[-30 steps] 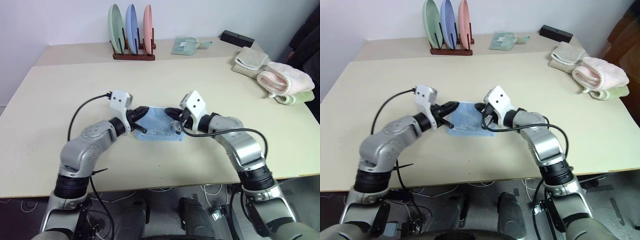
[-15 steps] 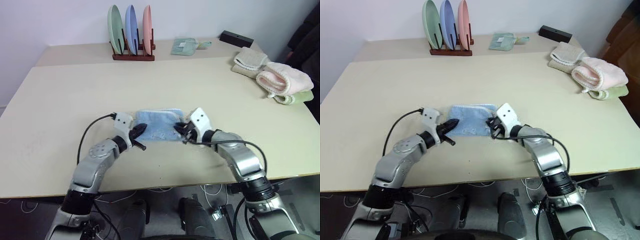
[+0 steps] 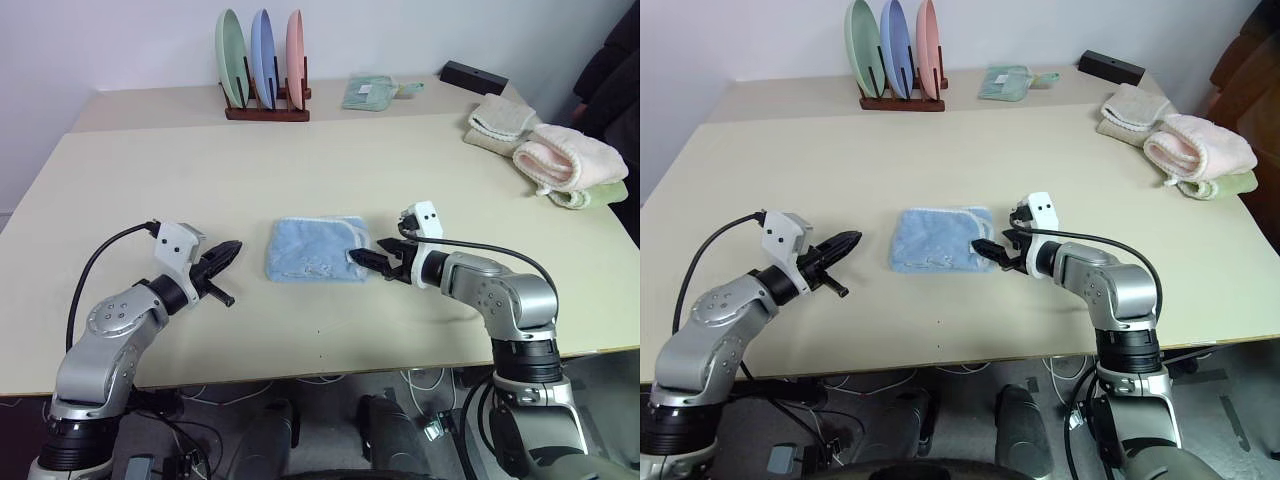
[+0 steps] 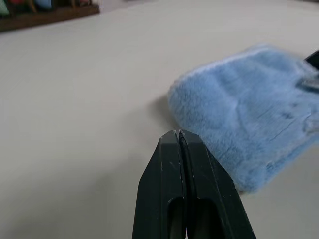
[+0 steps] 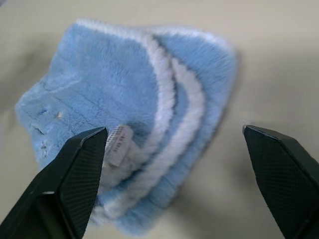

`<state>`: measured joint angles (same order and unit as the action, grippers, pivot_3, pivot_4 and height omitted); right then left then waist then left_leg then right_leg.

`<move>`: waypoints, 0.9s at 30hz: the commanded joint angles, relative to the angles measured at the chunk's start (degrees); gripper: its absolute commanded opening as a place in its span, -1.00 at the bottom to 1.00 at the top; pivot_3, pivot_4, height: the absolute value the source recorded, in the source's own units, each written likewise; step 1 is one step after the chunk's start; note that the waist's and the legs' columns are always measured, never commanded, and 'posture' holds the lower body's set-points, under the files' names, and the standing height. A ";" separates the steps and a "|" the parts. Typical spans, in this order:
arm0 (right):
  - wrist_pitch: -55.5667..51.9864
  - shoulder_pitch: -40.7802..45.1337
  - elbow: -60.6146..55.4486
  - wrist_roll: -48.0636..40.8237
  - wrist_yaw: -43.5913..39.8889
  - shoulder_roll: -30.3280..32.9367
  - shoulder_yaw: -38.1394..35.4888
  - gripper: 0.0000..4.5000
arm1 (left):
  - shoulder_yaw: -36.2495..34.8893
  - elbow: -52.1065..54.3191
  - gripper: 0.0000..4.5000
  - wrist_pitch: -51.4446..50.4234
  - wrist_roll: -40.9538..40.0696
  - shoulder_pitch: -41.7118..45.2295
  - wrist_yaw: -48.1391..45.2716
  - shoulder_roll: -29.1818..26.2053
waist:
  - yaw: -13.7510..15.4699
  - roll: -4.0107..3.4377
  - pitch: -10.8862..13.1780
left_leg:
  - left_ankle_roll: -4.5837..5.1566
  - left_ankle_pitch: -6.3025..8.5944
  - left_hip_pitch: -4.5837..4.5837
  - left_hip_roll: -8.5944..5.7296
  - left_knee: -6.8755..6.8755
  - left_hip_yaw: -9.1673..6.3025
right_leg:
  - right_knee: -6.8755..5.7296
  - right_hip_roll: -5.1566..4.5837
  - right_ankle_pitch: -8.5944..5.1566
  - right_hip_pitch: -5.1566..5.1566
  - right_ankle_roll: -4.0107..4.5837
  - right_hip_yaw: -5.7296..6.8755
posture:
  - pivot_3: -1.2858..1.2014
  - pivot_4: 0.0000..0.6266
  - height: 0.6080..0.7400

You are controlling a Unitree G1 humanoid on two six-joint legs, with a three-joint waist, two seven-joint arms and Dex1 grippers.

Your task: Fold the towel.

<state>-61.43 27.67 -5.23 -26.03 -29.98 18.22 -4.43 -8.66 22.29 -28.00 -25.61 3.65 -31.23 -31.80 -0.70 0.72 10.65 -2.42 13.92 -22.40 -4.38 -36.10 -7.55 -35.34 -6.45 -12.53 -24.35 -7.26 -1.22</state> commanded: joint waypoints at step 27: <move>-2.65 5.13 -2.89 -10.48 26.20 4.15 -41.76 -0.98 | 7.82 -3.37 -1.00 2.44 2.30 7.80 -1.03 5.71 | 1.16 -0.04 0.02 | 0.04 0.02 -0.01 0.00 0.05 0.05 | 0.04 0.04 0.02 0.00 0.03 0.02 | 0.03 -0.52 1.00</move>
<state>-63.41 33.71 -5.58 -35.26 -7.59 22.39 -41.19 -1.61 18.84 -27.68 -23.99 9.95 -31.44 -26.43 0.47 0.68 10.67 -2.38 13.94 -22.41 -4.37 -36.05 -7.50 -35.31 -6.41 -12.50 -24.34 -7.23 -1.19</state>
